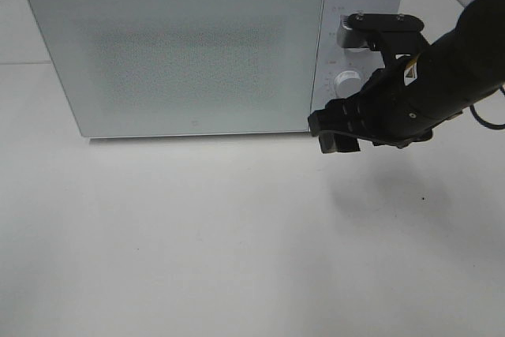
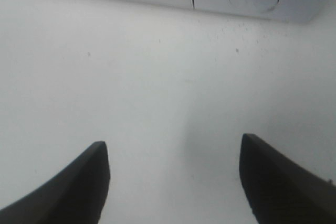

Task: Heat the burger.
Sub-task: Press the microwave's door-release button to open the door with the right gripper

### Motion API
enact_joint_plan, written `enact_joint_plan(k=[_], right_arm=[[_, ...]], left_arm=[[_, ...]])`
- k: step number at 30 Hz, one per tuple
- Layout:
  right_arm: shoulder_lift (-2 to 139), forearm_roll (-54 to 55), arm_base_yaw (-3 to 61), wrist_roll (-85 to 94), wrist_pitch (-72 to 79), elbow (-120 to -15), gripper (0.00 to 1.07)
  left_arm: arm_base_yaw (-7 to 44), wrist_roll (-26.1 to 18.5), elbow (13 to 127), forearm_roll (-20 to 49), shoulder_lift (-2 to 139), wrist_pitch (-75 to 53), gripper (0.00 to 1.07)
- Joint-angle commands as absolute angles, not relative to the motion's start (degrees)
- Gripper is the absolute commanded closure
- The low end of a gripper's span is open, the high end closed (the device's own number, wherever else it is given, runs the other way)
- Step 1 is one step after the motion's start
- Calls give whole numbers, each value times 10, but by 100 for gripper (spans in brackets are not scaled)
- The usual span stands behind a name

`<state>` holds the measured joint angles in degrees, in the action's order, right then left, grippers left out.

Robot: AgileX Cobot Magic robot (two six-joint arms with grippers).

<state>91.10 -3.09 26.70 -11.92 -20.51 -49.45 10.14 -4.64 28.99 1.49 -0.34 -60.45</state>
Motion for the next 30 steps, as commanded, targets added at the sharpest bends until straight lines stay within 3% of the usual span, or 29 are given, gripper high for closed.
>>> enact_joint_plan(k=[1, 8, 10, 18, 30], right_arm=[[905, -37, 265, -85, -315, -531, 41], [889, -36, 242, -85, -372, -554, 41], [866, -25, 193, -80, -400, -554, 41], [801, -14, 102, -57, -457, -545, 41], [623, -33, 92, -64, -492, -438, 41]], left_arm=[[101, -47, 289, 17, -15, -596, 106], [101, -47, 289, 17, -15, -596, 106], [101, -47, 289, 17, -15, -596, 106], [101, -47, 289, 17, -15, -596, 106], [101, -47, 289, 17, -15, -596, 106]])
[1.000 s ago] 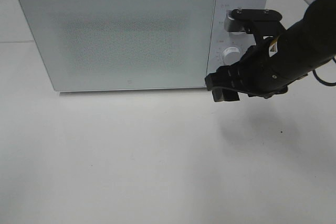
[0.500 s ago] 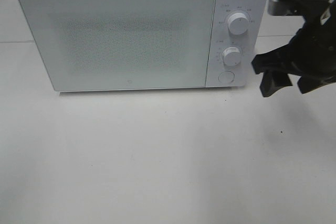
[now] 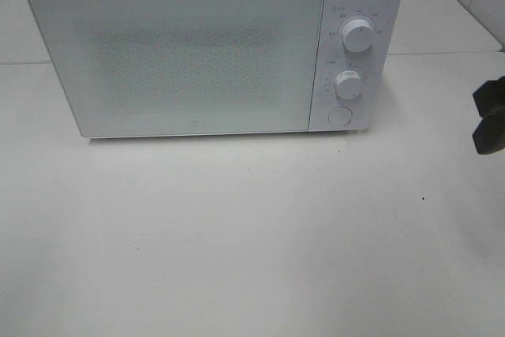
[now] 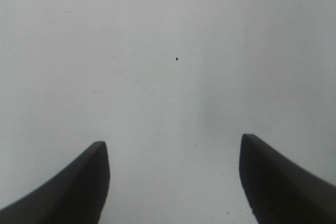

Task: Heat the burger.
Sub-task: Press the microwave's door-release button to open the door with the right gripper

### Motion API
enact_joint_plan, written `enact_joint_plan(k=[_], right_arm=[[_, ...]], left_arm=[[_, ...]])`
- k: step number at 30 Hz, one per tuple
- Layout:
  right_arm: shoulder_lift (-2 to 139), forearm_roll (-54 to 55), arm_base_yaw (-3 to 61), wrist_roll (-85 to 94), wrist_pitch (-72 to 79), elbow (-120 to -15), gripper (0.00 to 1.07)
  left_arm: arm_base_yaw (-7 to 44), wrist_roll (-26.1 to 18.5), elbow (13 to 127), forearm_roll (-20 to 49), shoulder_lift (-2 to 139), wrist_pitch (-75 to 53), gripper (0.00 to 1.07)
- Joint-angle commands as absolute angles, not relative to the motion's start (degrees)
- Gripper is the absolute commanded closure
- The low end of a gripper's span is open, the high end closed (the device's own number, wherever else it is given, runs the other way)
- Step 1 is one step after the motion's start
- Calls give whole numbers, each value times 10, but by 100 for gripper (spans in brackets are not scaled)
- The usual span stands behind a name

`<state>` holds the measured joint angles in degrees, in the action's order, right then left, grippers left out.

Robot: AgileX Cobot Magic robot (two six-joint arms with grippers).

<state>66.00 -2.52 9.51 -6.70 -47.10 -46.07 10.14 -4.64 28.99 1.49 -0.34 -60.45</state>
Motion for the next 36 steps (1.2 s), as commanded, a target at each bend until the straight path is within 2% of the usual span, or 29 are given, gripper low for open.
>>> enact_joint_plan(k=[1, 9, 20, 32, 36], right_arm=[[623, -33, 92, -64, -492, -438, 41], [483, -37, 92, -64, -543, -351, 41], [313, -36, 92, -64, -576, -289, 41], [155, -23, 92, -23, -573, -289, 42], [88, -23, 92, -9, -573, -289, 42]], left_arm=[[101, -47, 289, 17, -15, -596, 106], [101, -47, 289, 17, -15, -596, 106], [101, -47, 289, 17, -15, -596, 106], [101, -48, 289, 17, -15, -596, 106], [101, -65, 289, 28, -15, -596, 106]])
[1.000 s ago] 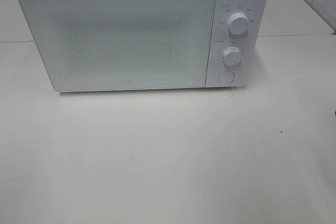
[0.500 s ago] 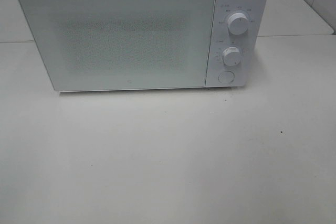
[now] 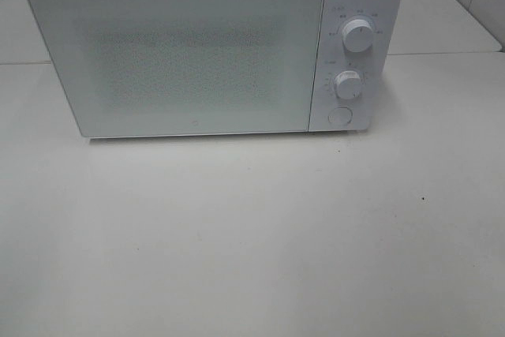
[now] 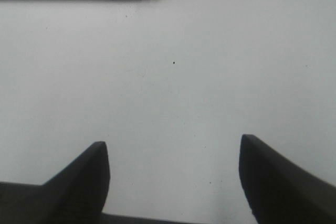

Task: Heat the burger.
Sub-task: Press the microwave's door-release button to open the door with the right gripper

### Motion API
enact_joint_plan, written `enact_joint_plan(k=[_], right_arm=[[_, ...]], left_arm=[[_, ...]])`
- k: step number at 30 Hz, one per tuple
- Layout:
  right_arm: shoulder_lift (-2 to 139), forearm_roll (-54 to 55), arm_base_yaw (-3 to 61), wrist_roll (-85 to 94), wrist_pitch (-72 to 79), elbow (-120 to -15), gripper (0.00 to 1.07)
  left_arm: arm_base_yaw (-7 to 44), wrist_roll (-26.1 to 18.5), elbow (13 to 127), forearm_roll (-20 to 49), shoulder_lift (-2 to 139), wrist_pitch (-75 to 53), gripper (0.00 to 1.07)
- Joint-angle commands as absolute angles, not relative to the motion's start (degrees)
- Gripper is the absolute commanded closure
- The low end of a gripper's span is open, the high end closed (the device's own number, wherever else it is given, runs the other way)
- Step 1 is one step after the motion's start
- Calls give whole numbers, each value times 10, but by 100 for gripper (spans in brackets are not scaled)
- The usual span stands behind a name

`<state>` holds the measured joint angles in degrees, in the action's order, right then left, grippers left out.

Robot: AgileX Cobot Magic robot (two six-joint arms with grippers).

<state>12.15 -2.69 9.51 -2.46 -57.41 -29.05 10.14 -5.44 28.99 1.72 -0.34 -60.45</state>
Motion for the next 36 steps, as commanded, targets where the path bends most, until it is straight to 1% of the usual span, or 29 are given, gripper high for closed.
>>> enact_joint_plan(k=[1, 3, 10, 36], right_arm=[[75, -23, 92, -6, -573, -289, 42], [52, -23, 92, 0, -573, -289, 42], [-15, -23, 92, 3, -573, -288, 43], [-18, -21, 92, -19, -574, -286, 43]], left_arm=[[101, -72, 289, 33, -15, -596, 106], [101, -78, 289, 38, -15, -596, 106], [101, -77, 289, 38, -15, -596, 106], [101, -72, 289, 36, -15, -596, 106]])
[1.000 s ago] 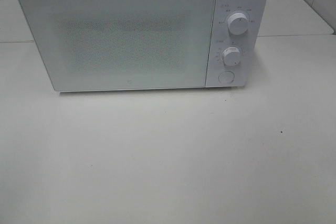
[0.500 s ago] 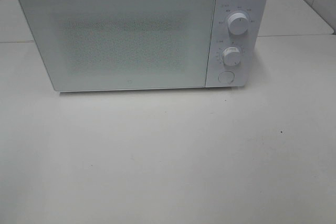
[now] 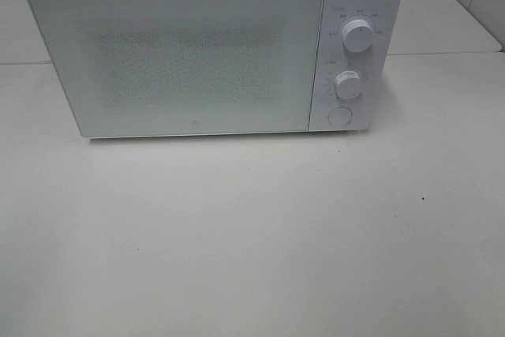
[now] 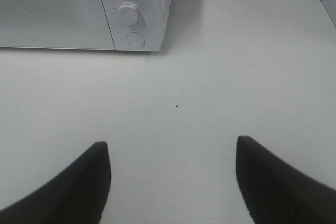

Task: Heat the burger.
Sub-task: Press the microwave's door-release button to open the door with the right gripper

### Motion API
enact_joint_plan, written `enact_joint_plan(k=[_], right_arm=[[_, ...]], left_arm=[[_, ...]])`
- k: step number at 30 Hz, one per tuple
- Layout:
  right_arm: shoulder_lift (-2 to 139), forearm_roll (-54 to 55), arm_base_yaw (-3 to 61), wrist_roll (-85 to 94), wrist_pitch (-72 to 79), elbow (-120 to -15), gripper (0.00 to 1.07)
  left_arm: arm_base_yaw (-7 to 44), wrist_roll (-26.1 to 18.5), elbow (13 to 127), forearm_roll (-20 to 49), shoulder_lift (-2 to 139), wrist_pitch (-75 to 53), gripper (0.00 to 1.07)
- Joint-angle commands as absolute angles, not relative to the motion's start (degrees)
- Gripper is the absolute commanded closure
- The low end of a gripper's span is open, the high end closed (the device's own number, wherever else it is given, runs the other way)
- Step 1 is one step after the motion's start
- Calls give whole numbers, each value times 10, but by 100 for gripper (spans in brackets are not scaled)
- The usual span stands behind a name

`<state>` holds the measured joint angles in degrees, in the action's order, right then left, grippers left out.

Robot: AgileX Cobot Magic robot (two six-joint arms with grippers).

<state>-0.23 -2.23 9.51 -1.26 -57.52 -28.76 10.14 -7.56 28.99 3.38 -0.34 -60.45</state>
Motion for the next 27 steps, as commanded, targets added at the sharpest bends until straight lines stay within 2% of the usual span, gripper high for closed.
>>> enact_joint_plan(k=[1, 27], right_arm=[[-18, -21, 92, -19, -574, -286, 43], [-18, -21, 92, -19, -574, -286, 43]], left_arm=[[101, -72, 289, 35, -15, -596, 106], [100, -72, 289, 35, -15, -596, 106]])
